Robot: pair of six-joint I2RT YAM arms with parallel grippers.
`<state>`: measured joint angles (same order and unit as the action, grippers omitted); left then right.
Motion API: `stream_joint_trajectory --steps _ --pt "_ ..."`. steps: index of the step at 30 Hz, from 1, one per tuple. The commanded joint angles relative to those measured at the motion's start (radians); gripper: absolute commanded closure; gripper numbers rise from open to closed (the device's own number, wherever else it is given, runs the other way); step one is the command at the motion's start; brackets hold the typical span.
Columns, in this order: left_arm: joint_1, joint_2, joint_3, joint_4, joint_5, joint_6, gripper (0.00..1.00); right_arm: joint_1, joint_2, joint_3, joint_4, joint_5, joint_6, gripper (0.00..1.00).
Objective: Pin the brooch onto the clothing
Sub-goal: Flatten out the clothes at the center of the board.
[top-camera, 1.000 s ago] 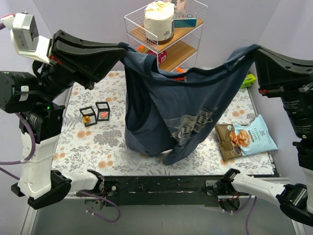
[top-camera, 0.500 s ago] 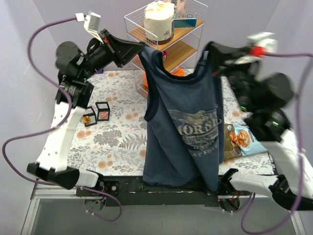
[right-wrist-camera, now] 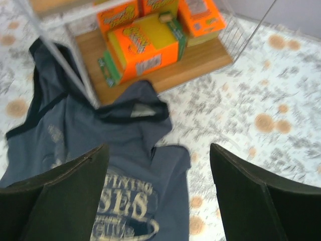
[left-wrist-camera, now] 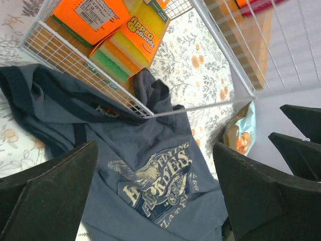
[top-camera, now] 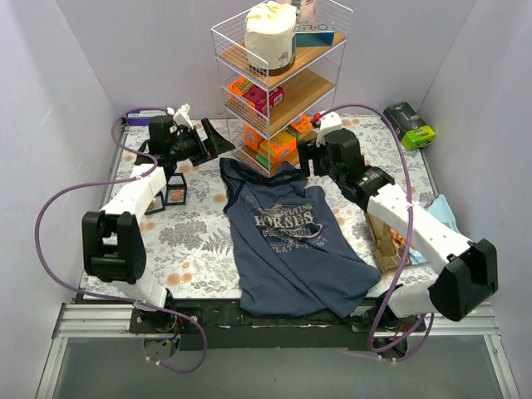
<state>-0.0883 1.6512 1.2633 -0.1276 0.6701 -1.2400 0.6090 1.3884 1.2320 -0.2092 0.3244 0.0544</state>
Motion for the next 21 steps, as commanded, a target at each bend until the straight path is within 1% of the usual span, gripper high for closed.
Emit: stream_joint_trajectory --steps 1,2,3,4,5,6,7,8,10,11,13,14,16,17,21 --pt "-0.025 -0.264 -0.111 -0.004 -0.148 0.105 0.02 0.011 -0.156 -0.118 0.027 -0.113 0.077 0.13" --pt "-0.033 -0.298 -0.148 -0.01 -0.18 0.102 0.02 0.021 -0.175 -0.149 0.025 -0.131 0.094 0.16" --pt "-0.06 -0.321 -0.233 -0.012 -0.205 0.099 0.02 0.032 -0.205 -0.213 0.021 -0.162 0.107 0.18" --pt "-0.077 -0.358 -0.27 -0.018 -0.222 0.09 0.02 0.044 -0.219 -0.239 0.007 -0.172 0.119 0.19" --pt "-0.096 -0.367 -0.31 -0.021 -0.257 0.082 0.05 0.078 -0.232 -0.271 0.001 -0.18 0.146 0.22" --pt "-0.144 -0.372 -0.341 -0.029 -0.279 0.083 0.06 0.099 -0.251 -0.299 -0.004 -0.194 0.16 0.23" --pt "-0.168 -0.369 -0.387 -0.047 -0.308 0.088 0.08 0.121 -0.261 -0.351 -0.01 -0.202 0.176 0.25" --pt "-0.191 -0.352 -0.403 -0.053 -0.346 0.091 0.12 0.165 -0.268 -0.374 -0.01 -0.211 0.206 0.27" --pt "-0.231 -0.32 -0.423 -0.076 -0.36 0.103 0.2 0.211 -0.29 -0.437 -0.01 -0.22 0.238 0.29" --pt "-0.232 -0.288 -0.421 -0.086 -0.357 0.106 0.27 0.26 -0.302 -0.453 -0.018 -0.214 0.271 0.32" --pt "-0.237 -0.265 -0.42 -0.112 -0.363 0.126 0.33 0.316 -0.315 -0.494 -0.028 -0.203 0.304 0.34" --pt "-0.237 -0.257 -0.417 -0.122 -0.374 0.135 0.34 0.375 -0.324 -0.509 -0.032 -0.197 0.338 0.36" --pt "-0.24 -0.237 -0.41 -0.153 -0.405 0.168 0.35 0.435 -0.331 -0.535 -0.03 -0.193 0.373 0.37" --pt "-0.24 -0.229 -0.397 -0.167 -0.414 0.177 0.35 0.493 -0.333 -0.564 -0.03 -0.186 0.407 0.39" --pt "-0.24 -0.173 -0.363 -0.213 -0.415 0.223 0.34 0.613 -0.307 -0.615 -0.038 -0.162 0.467 0.42"
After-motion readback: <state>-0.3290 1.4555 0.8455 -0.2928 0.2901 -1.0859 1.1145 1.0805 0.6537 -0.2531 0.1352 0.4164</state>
